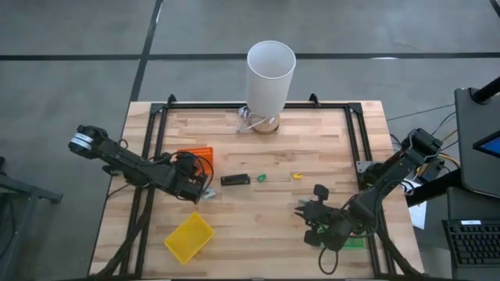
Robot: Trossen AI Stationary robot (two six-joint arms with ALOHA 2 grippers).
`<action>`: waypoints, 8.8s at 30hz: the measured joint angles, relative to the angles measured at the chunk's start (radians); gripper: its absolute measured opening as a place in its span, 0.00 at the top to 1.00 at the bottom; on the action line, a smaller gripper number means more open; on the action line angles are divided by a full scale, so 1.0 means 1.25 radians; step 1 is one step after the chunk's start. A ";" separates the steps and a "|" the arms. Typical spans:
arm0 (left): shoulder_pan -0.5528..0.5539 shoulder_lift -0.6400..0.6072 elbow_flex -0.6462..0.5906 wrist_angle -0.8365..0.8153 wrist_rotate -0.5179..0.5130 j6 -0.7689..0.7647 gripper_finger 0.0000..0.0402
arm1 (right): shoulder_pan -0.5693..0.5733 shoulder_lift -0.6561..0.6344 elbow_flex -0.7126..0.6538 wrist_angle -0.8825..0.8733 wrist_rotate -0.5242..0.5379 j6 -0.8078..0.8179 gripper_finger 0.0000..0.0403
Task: Pick and place Stapler, Stapler remover, tape
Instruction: Put the right blue staple remover into the orange bin
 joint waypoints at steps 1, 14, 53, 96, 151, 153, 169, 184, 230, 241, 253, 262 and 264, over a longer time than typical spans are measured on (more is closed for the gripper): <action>0.000 0.000 0.000 0.001 -0.011 0.000 0.80 | 0.000 0.000 0.000 0.001 0.001 0.000 0.88; -0.001 0.000 0.077 0.013 -0.098 0.090 0.63 | 0.000 0.000 -0.004 0.004 0.001 0.000 0.88; -0.130 0.006 0.238 0.543 -0.157 0.600 0.63 | 0.000 0.000 -0.029 0.049 -0.023 0.004 0.88; -0.137 0.180 0.237 0.782 -0.073 0.656 0.63 | -0.046 0.057 -0.053 -0.031 -0.230 -0.055 0.67; -0.137 0.182 0.209 0.798 -0.072 0.643 0.63 | -0.125 0.139 -0.072 -0.046 -0.313 -0.087 0.98; -0.137 0.182 0.208 0.797 -0.072 0.646 0.63 | -0.125 0.139 -0.064 -0.045 -0.314 -0.096 0.98; -0.137 0.182 0.190 0.801 -0.072 0.692 0.63 | -0.118 0.138 0.112 -0.019 -0.279 -0.251 0.98; -0.138 0.245 0.182 0.982 -0.036 0.794 0.63 | -0.098 0.138 0.242 0.084 -0.171 -0.451 0.98; -0.125 0.353 0.185 1.317 0.120 0.938 0.78 | -0.103 0.156 0.242 0.124 -0.107 -0.466 0.98; -0.120 0.353 0.185 1.316 0.126 0.938 0.97 | -0.103 0.156 0.241 0.124 -0.106 -0.476 0.98; -0.120 0.336 0.185 1.264 0.086 0.942 0.99 | -0.105 0.156 0.236 0.121 -0.098 -0.430 0.98; -0.119 0.287 0.185 1.115 0.027 0.894 0.99 | -0.104 0.156 0.216 0.127 -0.064 -0.394 0.79; -0.117 0.278 0.185 1.075 -0.008 0.881 0.99 | -0.101 0.156 0.210 0.126 -0.055 -0.393 0.74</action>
